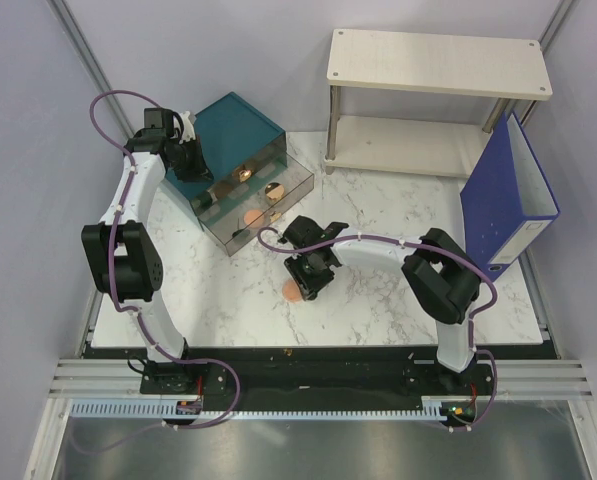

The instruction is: Organize the makeup

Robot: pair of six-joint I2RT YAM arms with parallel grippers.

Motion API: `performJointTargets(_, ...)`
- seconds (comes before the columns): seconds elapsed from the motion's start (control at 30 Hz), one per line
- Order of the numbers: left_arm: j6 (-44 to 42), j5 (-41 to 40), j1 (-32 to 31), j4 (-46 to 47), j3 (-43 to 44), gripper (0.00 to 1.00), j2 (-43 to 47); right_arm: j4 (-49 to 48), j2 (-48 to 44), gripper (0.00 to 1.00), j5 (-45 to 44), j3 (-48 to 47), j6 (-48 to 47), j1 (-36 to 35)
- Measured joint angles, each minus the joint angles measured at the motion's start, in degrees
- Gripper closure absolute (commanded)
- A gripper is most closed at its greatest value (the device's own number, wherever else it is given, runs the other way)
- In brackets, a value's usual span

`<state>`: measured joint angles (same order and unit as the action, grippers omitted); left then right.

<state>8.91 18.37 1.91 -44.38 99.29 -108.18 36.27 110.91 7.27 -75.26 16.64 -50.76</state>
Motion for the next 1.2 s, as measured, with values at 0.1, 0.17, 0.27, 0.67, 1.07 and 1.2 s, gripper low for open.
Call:
performJointTargets(0.1, 0.0, 0.0, 0.0, 0.0, -0.1, 0.97, 0.0, 0.0, 0.3, 0.87, -0.5, 0.0, -0.2, 0.2)
performJointTargets(0.17, 0.0, 0.0, 0.0, 0.2, -0.2, 0.97, 0.1, 0.0, 0.4, 0.96, -0.4, -0.1, -0.2, 0.2)
performJointTargets(0.27, 0.0, 0.0, 0.0, 0.3, -0.4, 0.97, 0.1, 0.0, 0.5, 1.0, -0.5, -0.1, 0.0, 0.2)
performJointTargets(0.67, 0.0, -0.1, 0.0, 0.6, -0.6, 0.97, 0.3, 2.0, 0.9, 1.0, -0.4, -13.9, -0.6, 0.0)
performJointTargets(1.07, 0.0, -0.1, 0.0, 0.6, -0.6, 0.96, 0.4, -3.3, 22.2, 0.59, 7.2, -52.0, 6.2, 5.1)
performJointTargets(1.2, 0.0, -0.2, 0.0, 0.6, -0.7, 0.96, 0.5, -4.1, 26.1, 0.39, 8.1, -54.8, 9.2, 6.9)
